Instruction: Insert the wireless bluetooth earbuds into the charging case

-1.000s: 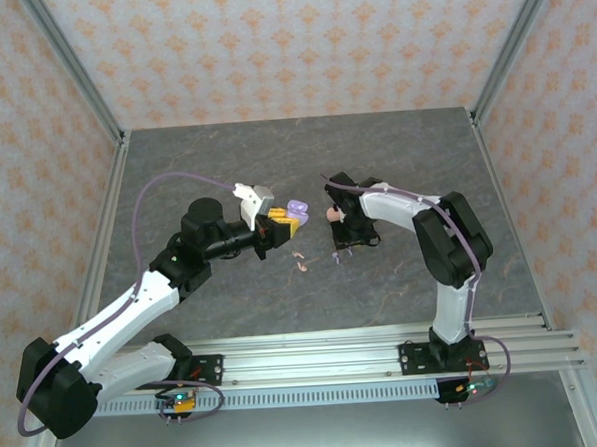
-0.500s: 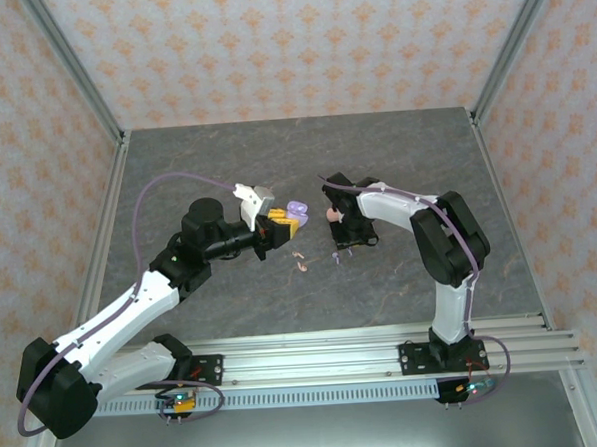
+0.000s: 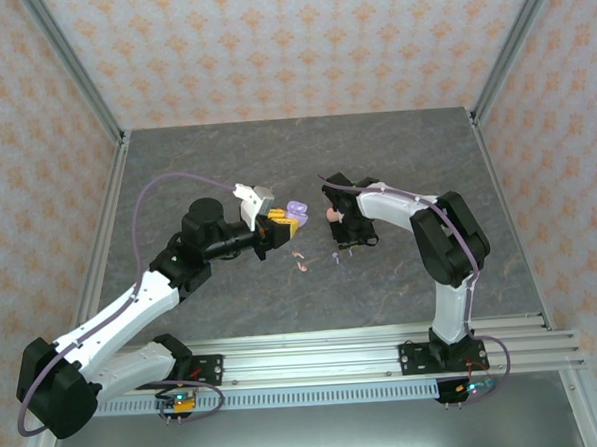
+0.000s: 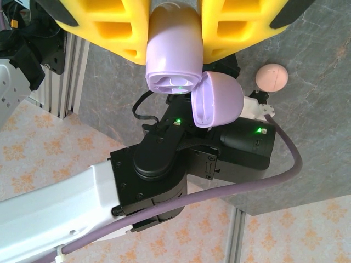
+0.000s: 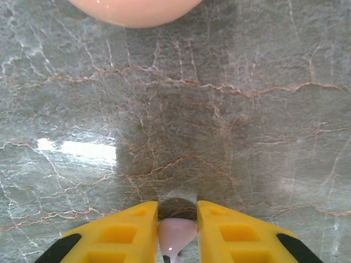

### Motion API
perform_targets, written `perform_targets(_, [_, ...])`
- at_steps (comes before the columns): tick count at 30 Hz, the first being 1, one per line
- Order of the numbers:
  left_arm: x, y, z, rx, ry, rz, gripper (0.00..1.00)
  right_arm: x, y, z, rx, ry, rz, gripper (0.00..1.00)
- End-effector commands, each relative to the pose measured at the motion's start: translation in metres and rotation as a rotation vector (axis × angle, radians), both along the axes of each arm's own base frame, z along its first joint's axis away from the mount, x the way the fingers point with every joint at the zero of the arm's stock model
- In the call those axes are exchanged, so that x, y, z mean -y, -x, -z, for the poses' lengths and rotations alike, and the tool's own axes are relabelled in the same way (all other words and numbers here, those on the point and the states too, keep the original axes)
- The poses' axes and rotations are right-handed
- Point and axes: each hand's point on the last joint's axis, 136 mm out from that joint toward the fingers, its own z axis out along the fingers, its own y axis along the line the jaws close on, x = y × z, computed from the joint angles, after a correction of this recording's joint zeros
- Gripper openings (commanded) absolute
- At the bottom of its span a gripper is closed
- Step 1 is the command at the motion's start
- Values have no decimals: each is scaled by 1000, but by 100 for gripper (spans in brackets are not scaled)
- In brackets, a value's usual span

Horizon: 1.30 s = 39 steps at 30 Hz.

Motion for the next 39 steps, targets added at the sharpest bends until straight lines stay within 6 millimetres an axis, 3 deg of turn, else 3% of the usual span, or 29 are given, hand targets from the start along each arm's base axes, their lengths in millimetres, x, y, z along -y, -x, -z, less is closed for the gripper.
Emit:
perform_targets(1, [-1, -1, -2, 4, 0, -18, 20, 4, 8, 2, -14, 23, 9, 24])
perform_targets(7, [-2, -5, 3, -9, -12, -36, 20, 5, 5, 1, 0, 24, 16, 23])
perform_targets(14, [-10, -19, 23, -40, -51, -126, 20, 5, 2, -1, 31, 17, 28, 23])
perform_targets(20, [-15, -31, 46, -75, -79, -197, 20, 2, -1, -9, 45, -87, 73, 23])
perform_targets(31, [-7, -43, 79, -121, -81, -201, 20, 5, -9, -23, 44, -285, 174, 23])
perform_targets(39, [1, -59, 104, -163, -89, -225, 20, -6, -17, -43, 70, -422, 202, 23])
